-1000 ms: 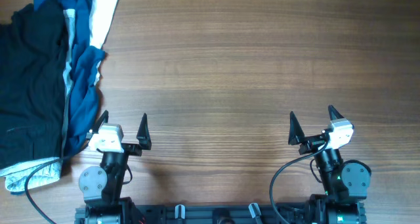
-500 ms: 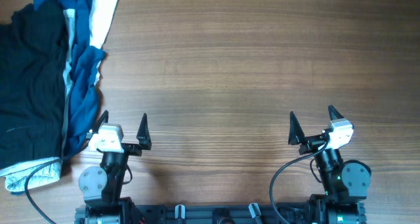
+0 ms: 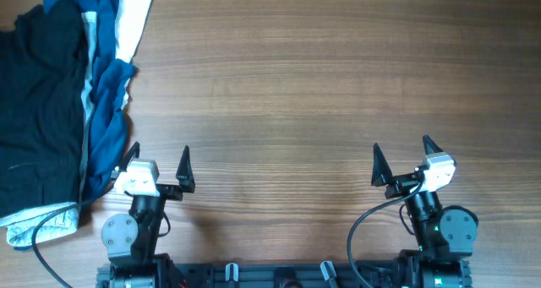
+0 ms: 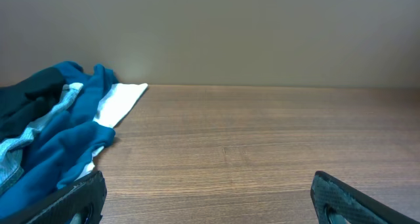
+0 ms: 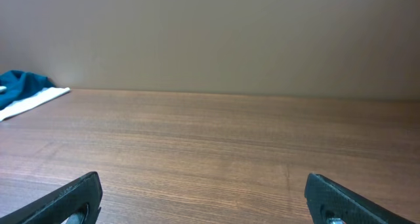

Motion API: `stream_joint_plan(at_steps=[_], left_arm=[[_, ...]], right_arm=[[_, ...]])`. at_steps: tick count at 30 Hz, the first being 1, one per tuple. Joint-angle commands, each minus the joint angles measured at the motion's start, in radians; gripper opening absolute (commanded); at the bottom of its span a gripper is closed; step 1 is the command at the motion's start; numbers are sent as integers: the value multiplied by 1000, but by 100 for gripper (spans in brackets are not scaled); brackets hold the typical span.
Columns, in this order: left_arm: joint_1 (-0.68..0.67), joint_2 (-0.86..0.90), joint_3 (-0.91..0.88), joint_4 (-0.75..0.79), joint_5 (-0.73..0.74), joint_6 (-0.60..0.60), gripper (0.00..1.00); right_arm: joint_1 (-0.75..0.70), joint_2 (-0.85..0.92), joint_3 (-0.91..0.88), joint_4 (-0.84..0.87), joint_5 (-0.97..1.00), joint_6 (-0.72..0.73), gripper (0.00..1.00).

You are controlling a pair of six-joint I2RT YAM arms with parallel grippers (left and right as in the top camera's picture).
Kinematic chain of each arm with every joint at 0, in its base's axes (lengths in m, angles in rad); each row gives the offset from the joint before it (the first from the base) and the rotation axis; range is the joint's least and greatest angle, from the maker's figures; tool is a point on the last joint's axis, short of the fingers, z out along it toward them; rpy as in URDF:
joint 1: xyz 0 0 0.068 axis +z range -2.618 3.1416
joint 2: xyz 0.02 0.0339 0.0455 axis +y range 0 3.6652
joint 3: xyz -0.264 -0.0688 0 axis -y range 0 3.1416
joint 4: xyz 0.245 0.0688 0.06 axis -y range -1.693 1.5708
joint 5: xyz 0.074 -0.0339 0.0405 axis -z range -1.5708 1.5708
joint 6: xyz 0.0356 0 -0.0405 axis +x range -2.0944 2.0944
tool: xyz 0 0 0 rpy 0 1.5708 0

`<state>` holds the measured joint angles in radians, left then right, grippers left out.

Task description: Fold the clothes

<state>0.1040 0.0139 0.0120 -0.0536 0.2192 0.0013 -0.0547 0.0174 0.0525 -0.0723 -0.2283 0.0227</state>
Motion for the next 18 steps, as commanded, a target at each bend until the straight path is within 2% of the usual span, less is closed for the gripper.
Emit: stream_joint_plan(at_steps=[1, 12, 18], left_arm=[[6, -11, -6, -2, 16, -10, 100], [6, -11, -6, -2, 16, -10, 100], [6, -11, -6, -2, 16, -10, 100]], right_arm=[[3, -7, -9, 5, -16, 10, 100], [3, -7, -9, 5, -4, -10, 100], [3, -7, -9, 72, 47, -23, 100]])
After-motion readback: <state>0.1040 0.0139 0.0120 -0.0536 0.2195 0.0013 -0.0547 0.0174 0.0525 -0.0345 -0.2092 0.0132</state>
